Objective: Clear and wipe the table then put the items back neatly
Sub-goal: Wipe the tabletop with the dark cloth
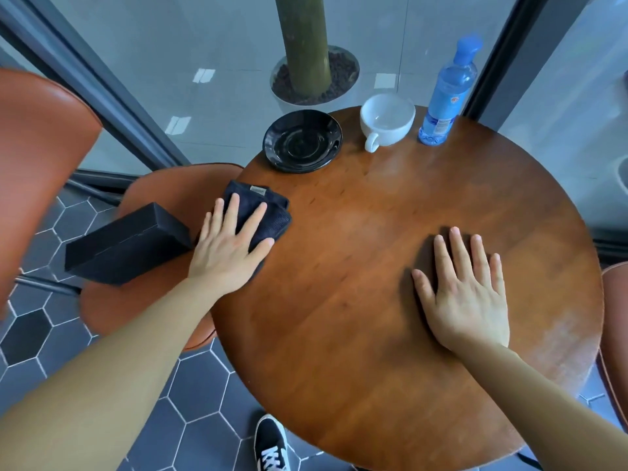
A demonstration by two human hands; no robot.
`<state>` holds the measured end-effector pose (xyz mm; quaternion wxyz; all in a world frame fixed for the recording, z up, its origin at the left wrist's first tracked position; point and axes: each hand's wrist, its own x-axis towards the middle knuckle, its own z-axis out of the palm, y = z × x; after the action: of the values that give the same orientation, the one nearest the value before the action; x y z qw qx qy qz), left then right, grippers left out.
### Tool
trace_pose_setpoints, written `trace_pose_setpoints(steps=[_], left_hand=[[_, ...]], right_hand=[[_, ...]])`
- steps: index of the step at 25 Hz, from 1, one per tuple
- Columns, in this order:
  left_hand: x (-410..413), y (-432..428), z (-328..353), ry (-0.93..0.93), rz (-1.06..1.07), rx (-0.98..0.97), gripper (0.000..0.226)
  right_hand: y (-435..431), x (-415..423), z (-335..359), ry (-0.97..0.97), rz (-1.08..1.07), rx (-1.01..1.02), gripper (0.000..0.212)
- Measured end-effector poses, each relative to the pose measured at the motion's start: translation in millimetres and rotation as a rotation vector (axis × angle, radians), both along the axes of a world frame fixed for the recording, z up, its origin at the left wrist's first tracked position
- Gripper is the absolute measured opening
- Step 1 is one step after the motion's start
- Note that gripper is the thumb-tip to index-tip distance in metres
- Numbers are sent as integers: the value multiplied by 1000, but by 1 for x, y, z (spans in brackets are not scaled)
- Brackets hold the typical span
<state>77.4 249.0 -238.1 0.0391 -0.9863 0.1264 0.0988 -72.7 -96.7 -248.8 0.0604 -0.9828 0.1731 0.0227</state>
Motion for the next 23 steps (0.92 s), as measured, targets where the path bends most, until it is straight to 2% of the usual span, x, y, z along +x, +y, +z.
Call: trace_pose_setpoints(steps=[6,9,11,15,18,20,23], left_hand=[[-145,-26,-1,-48,-164,-96,69],[-219,-73,2,6,-180,-147,73],[-236,-113,2,26,-191,-179,76],[-212,-154,13,93,-366,-199,71],[-185,-129,24,51,-451,-296,59],[-151,-104,28,-71,-371,-393,50],[-88,-88,21,-119,-230,-343,46]], right_hand=[[1,-2,4,1,5,40,73],[-1,-1,4,7,9,42,70],[-2,-1,4,-4,10,40,68],[-5,-1,1,-40,24,67,65],[-8,1,14,-36,-6,208,68],[2,-8,31,-83,-6,228,66],[58,-38,47,-115,261,180,61]])
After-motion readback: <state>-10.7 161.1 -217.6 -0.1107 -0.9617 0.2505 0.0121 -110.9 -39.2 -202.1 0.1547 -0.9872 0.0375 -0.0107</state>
